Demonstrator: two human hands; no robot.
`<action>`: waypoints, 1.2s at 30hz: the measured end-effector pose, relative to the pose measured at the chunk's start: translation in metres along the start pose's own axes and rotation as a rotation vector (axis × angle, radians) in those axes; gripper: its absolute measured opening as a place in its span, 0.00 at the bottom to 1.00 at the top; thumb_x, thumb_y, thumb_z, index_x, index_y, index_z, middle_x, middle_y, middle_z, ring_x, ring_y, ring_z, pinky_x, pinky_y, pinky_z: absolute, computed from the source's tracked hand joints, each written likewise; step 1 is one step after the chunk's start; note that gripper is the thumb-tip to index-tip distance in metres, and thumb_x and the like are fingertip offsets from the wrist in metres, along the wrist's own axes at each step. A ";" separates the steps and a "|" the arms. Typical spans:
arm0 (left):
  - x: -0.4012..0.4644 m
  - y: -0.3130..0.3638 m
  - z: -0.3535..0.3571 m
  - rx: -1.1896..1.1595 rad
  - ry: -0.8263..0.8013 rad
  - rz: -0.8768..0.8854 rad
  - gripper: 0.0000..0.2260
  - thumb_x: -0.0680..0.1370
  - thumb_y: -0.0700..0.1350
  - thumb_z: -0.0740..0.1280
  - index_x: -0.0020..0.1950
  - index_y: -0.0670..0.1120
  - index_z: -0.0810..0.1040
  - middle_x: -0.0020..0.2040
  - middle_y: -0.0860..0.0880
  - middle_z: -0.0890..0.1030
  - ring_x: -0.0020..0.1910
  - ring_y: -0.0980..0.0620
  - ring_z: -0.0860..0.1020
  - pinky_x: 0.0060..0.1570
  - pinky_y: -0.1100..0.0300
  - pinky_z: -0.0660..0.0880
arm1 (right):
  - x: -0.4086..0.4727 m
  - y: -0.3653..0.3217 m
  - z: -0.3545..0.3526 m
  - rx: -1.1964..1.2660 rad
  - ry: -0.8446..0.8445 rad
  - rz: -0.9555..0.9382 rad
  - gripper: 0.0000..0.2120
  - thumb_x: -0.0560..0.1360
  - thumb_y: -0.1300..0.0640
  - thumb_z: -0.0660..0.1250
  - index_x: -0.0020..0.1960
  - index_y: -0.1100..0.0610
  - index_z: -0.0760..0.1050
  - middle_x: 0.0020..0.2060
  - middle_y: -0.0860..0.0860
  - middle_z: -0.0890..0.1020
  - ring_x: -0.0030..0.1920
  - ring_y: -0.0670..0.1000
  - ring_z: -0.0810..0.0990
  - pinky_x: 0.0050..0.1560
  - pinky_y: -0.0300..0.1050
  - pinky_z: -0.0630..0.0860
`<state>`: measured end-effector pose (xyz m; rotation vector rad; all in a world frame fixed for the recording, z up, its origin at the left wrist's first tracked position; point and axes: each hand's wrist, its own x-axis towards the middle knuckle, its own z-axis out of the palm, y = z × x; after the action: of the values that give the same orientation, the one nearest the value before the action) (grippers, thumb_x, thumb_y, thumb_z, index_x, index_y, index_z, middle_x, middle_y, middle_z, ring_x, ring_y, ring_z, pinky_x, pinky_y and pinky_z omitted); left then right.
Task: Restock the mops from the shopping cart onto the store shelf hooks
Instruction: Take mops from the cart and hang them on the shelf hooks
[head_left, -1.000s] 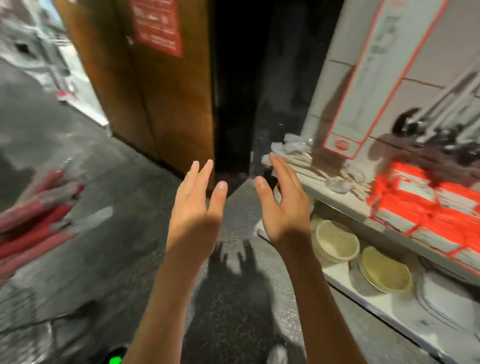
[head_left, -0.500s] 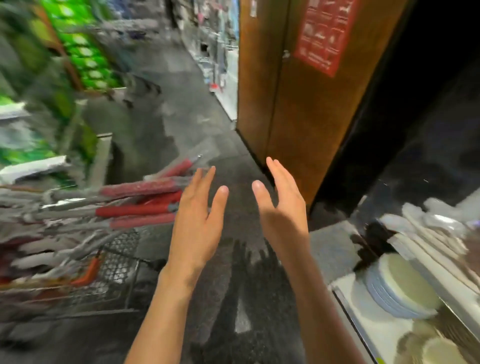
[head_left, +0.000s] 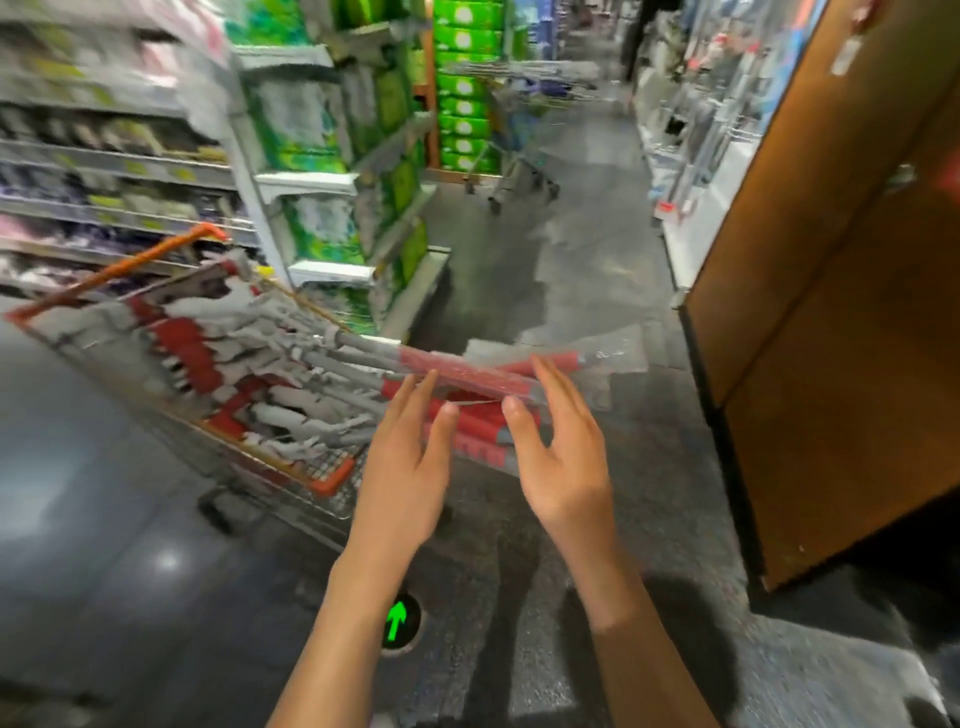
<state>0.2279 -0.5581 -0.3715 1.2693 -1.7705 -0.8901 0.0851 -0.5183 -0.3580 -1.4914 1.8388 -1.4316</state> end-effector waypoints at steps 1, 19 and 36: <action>0.004 -0.007 -0.007 0.001 0.023 -0.011 0.27 0.83 0.63 0.54 0.79 0.53 0.64 0.80 0.53 0.62 0.79 0.58 0.58 0.76 0.57 0.57 | 0.006 -0.003 0.011 -0.004 -0.033 -0.001 0.25 0.81 0.49 0.63 0.76 0.51 0.66 0.72 0.41 0.66 0.72 0.35 0.60 0.71 0.25 0.53; 0.185 -0.171 -0.145 -0.103 0.078 -0.276 0.25 0.84 0.61 0.53 0.79 0.53 0.64 0.77 0.52 0.67 0.75 0.54 0.65 0.69 0.57 0.62 | 0.150 -0.039 0.261 -0.112 -0.237 0.051 0.30 0.80 0.37 0.55 0.78 0.49 0.62 0.78 0.47 0.64 0.76 0.47 0.62 0.76 0.53 0.62; 0.325 -0.262 -0.138 -0.703 0.181 -0.699 0.22 0.86 0.56 0.53 0.78 0.49 0.65 0.67 0.51 0.75 0.68 0.50 0.72 0.72 0.50 0.67 | 0.278 0.035 0.384 -0.221 -0.528 0.154 0.26 0.83 0.45 0.60 0.77 0.54 0.64 0.76 0.52 0.68 0.75 0.52 0.65 0.75 0.53 0.63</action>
<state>0.3930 -0.9528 -0.4750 1.4101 -0.7191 -1.5483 0.2653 -0.9454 -0.4648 -1.5953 1.7574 -0.6891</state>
